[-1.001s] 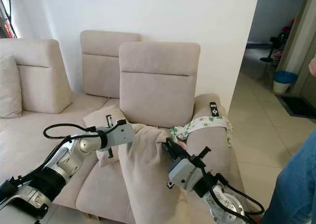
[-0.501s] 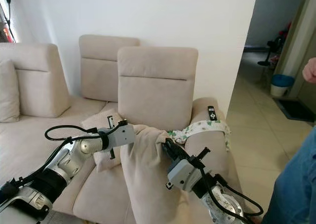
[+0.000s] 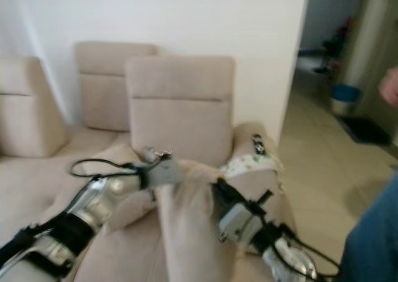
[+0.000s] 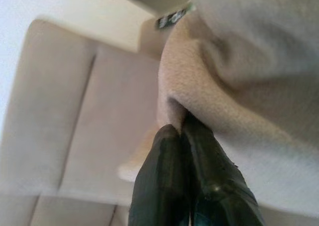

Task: Move the pillow to the sofa from floor

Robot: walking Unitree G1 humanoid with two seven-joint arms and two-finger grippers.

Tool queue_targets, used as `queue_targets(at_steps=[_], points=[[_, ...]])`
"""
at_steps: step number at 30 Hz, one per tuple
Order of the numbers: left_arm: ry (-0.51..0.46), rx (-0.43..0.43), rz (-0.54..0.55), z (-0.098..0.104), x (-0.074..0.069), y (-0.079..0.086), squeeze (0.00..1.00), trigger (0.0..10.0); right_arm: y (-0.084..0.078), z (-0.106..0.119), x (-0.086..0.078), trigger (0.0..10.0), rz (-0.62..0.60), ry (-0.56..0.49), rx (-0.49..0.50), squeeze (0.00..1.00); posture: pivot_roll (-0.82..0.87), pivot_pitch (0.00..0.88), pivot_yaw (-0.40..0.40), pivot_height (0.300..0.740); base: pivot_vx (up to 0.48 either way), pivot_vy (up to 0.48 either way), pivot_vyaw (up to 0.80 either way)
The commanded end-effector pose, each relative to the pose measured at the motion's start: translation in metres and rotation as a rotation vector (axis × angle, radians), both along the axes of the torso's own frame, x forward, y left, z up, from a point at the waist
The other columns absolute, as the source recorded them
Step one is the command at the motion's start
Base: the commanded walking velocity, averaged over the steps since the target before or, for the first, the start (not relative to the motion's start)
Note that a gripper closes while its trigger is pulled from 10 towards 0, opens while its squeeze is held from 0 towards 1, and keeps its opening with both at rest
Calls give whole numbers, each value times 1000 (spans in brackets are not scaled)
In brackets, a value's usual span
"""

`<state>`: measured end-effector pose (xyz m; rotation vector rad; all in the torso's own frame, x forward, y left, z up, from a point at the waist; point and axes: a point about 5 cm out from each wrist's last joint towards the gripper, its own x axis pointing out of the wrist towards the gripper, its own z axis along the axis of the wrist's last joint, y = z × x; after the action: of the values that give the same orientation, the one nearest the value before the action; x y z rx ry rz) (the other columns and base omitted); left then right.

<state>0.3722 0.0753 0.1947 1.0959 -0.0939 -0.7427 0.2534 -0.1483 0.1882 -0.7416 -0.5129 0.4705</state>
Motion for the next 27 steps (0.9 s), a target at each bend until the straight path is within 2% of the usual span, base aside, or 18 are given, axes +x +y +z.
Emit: queue_targets(at_steps=[1,21,27], points=[[-17,-21,14,6,2,9,0,10000,13,7,-3,10000,54,-40,14,0,-31,0,40,740,349,0,0],[-25,-18,7,8,4,6,0,10000,8,2,-2,10000,5,-9,14,0,-46,0,55,740,321,0,0],[-25,-22,25,7,5,6,0,10000,6,-1,0,10000,-18,12,16,0,-46,0,57,740,86,0,0]])
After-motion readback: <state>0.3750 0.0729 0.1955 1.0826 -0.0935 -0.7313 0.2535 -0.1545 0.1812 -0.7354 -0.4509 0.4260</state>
